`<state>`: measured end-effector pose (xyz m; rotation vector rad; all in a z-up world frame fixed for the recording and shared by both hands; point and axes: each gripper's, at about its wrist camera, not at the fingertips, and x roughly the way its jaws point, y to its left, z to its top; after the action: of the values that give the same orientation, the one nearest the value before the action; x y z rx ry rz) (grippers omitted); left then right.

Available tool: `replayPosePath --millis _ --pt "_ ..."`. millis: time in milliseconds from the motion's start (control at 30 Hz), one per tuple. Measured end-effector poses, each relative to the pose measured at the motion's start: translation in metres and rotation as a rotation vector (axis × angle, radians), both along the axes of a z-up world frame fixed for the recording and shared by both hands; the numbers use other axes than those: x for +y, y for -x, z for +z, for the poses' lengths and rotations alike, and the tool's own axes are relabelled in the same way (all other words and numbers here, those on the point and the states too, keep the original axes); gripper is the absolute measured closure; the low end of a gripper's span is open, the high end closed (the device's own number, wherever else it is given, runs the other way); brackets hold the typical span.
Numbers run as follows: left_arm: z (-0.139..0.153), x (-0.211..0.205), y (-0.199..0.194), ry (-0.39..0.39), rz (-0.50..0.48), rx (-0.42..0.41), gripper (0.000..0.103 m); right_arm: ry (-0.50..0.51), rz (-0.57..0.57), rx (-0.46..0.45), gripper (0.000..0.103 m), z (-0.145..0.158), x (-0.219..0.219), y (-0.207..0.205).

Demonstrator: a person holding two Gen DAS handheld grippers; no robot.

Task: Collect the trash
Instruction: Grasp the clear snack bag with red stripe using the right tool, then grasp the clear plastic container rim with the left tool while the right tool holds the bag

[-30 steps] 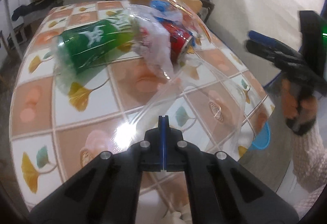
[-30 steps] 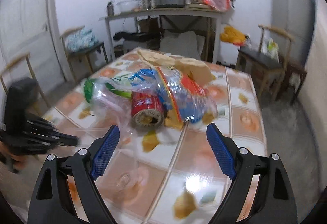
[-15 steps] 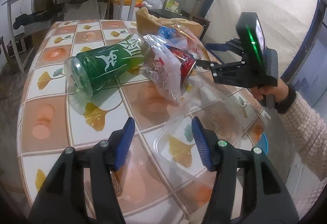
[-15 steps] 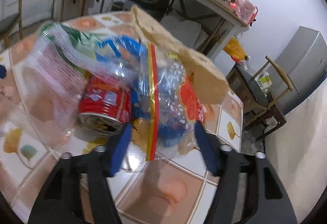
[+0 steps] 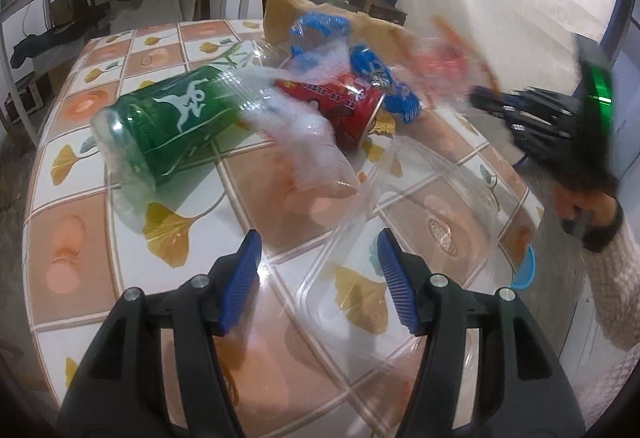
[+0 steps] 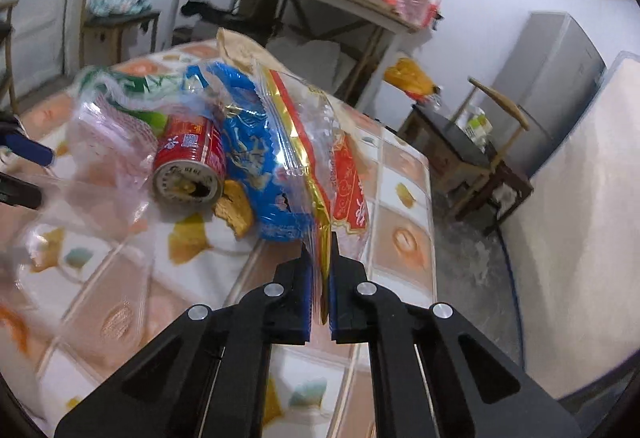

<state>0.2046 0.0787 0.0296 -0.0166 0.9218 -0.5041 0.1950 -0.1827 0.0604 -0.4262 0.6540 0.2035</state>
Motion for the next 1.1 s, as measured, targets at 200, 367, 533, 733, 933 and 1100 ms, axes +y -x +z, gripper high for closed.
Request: replayPosePath --millis 200,367,533,733,933,1100 --pt "-0.010 -0.011 -0.011 -0.053 -0.010 0.070 0.063 -0.204 -0.097 -0.005 0.097 0.004 -0.040 0.029" --pt "-0.013 -0.012 -0.008 -0.061 0.012 0.103 0.078 -0.365 -0.158 -0.006 0.097 -0.001 -0.068 0.040" --pt "-0.007 -0.006 0.002 -0.009 0.050 0.088 0.100 -0.531 -0.191 0.006 0.097 -0.004 -0.088 0.046" --pt "0.005 -0.004 0.015 0.040 0.074 0.039 0.100 -0.641 -0.188 -0.001 0.097 -0.003 -0.099 0.055" --pt "0.028 -0.006 0.027 0.084 0.075 -0.021 0.100 -0.693 -0.154 -0.043 0.097 0.011 -0.103 0.069" --pt "0.047 -0.013 0.034 0.111 0.061 -0.078 0.100 -0.709 -0.129 -0.094 0.097 0.026 -0.107 0.083"
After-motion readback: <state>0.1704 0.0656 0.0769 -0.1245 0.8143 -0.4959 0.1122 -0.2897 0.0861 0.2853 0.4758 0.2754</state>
